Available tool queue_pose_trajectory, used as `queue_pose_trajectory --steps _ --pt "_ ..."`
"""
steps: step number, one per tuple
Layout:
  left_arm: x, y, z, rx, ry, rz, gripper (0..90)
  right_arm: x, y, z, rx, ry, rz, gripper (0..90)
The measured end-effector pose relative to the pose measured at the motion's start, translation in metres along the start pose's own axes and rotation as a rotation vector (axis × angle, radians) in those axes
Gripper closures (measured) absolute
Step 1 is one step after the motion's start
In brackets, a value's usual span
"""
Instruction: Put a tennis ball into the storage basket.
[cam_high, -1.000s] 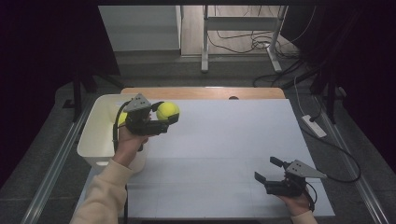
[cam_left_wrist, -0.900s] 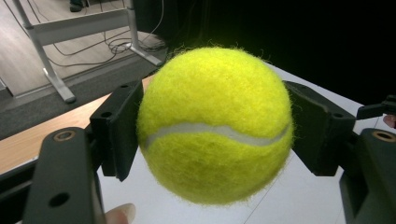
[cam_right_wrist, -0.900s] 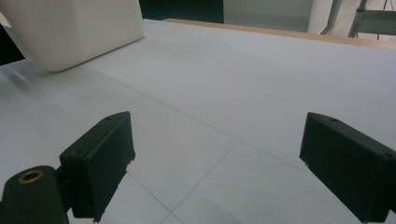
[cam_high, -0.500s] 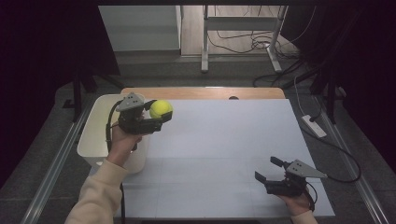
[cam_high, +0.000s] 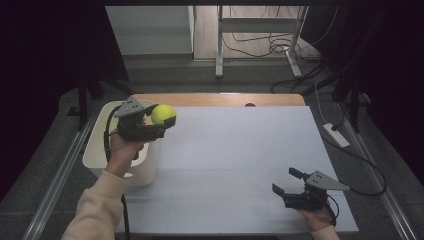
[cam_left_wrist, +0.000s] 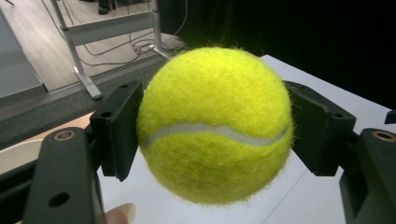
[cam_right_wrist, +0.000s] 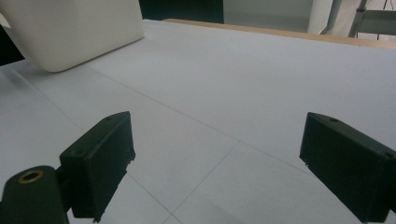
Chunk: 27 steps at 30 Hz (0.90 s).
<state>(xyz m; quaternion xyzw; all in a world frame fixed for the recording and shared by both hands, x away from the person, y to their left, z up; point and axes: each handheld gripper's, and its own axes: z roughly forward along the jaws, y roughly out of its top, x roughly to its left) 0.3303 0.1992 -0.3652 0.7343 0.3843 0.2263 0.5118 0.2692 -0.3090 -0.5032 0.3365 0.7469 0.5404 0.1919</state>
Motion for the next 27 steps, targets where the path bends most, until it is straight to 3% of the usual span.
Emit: queue_pose_trajectory --steps 27 --pt "0.033 -0.007 -0.015 0.023 0.116 -0.054 26.4 0.000 0.000 0.000 0.005 0.000 0.002 9.6"
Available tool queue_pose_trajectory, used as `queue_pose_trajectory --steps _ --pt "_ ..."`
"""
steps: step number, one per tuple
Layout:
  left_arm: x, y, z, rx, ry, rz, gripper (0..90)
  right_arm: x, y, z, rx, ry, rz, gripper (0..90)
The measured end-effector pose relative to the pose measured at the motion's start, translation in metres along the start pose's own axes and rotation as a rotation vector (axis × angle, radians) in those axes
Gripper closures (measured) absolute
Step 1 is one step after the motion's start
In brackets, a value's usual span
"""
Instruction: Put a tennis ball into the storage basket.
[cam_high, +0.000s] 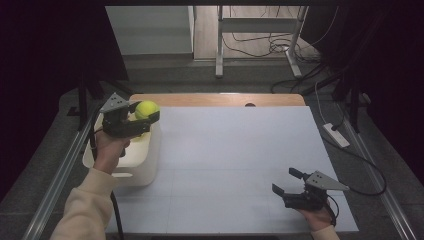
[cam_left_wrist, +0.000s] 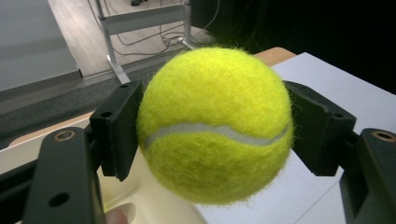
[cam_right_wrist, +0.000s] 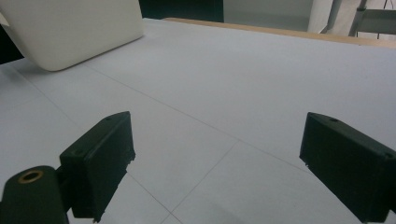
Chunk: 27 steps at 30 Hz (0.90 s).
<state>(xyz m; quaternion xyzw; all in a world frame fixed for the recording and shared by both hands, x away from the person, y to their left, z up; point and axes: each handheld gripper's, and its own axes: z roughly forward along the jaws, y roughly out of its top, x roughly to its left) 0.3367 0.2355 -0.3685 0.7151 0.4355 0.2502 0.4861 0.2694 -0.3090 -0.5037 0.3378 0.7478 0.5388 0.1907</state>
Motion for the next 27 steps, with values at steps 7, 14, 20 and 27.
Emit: queue_pose_trajectory --steps 7,14,20,27 --pt "0.006 -0.001 -0.003 0.008 0.018 -0.003 26.3 0.000 0.000 0.000 0.000 0.000 -0.003 9.6" --pt "0.012 -0.003 -0.006 0.021 0.050 -0.007 26.3 0.000 0.000 0.000 -0.001 -0.001 -0.001 9.6" --pt "0.020 -0.006 -0.007 0.047 0.081 -0.014 26.3 0.000 0.000 0.001 0.001 0.000 -0.005 9.5" --pt "0.028 -0.010 -0.009 0.069 0.119 -0.018 26.3 -0.001 0.000 0.001 0.001 0.001 -0.005 9.5"
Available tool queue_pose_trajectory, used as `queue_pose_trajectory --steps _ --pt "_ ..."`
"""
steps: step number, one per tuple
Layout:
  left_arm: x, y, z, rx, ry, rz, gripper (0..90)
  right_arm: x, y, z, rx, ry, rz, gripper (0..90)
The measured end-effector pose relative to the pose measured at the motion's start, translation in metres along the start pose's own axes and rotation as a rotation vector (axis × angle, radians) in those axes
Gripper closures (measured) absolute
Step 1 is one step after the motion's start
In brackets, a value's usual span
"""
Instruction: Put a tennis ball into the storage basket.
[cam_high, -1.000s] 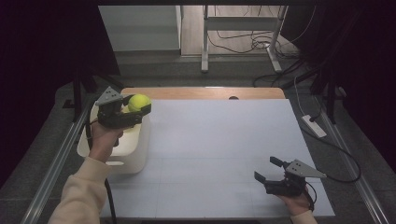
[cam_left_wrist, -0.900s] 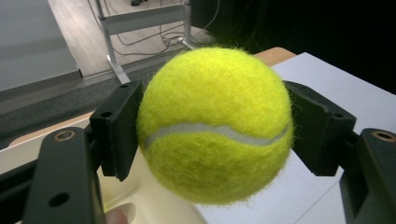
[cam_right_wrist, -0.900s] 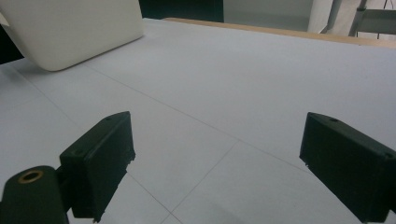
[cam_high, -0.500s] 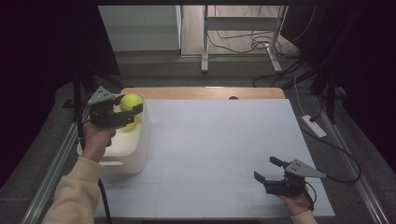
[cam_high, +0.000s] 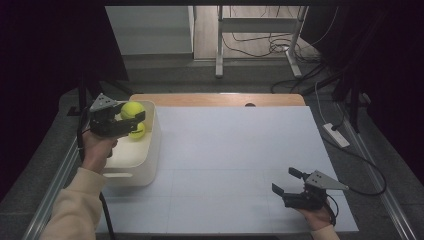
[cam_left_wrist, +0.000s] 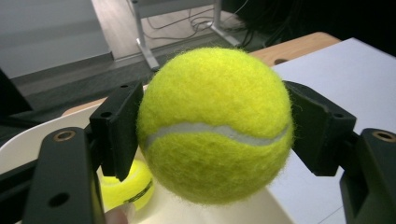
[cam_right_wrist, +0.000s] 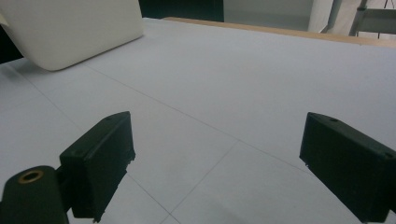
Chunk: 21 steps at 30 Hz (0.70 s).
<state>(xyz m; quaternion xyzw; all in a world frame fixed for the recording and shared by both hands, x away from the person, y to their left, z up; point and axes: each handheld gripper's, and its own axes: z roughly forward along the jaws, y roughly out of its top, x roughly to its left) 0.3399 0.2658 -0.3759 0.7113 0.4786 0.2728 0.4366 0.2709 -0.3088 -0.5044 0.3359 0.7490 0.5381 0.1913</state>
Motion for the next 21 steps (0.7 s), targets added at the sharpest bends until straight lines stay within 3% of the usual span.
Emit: queue_pose_trajectory --steps 11,21 --pt "0.012 -0.005 0.012 0.072 0.029 -0.027 26.2 0.000 0.000 0.000 0.001 0.000 0.000 9.5" --pt "0.013 -0.009 0.024 0.150 0.035 -0.013 26.1 -0.001 0.000 -0.001 -0.001 -0.002 0.001 9.5"
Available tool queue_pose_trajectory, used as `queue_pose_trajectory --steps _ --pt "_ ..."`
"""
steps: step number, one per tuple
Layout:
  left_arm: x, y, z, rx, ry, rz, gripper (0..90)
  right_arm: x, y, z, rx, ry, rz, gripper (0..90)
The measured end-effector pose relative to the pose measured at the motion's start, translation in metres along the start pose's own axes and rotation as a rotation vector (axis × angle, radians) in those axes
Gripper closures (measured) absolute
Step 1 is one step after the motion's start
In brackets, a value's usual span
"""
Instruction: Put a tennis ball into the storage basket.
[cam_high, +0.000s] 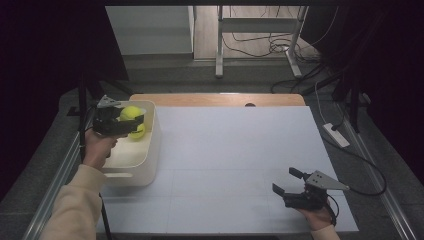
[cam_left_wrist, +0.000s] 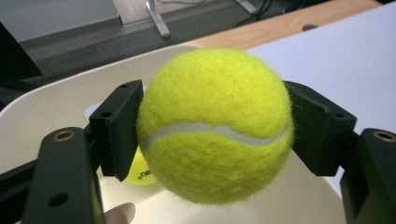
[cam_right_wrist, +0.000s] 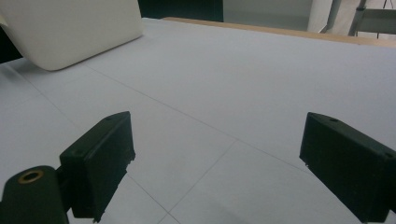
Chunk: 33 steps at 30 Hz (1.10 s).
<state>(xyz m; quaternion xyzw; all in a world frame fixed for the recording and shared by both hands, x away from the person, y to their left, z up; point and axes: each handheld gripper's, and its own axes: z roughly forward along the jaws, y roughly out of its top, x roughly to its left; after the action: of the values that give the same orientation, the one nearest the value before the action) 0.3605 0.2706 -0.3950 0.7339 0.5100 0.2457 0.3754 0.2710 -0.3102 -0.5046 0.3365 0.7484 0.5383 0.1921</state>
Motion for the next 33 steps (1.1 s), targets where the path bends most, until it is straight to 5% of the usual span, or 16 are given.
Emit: queue_pose_trajectory --steps 8,33 --pt "-0.0026 -0.0008 0.0079 0.053 0.001 0.022 26.0 0.0005 0.0000 0.0000 0.002 0.000 0.001 9.6" --pt "0.0001 -0.0019 0.0035 0.032 0.017 0.008 21.7 0.0006 -0.0001 -0.0005 0.002 -0.001 -0.001 9.6"
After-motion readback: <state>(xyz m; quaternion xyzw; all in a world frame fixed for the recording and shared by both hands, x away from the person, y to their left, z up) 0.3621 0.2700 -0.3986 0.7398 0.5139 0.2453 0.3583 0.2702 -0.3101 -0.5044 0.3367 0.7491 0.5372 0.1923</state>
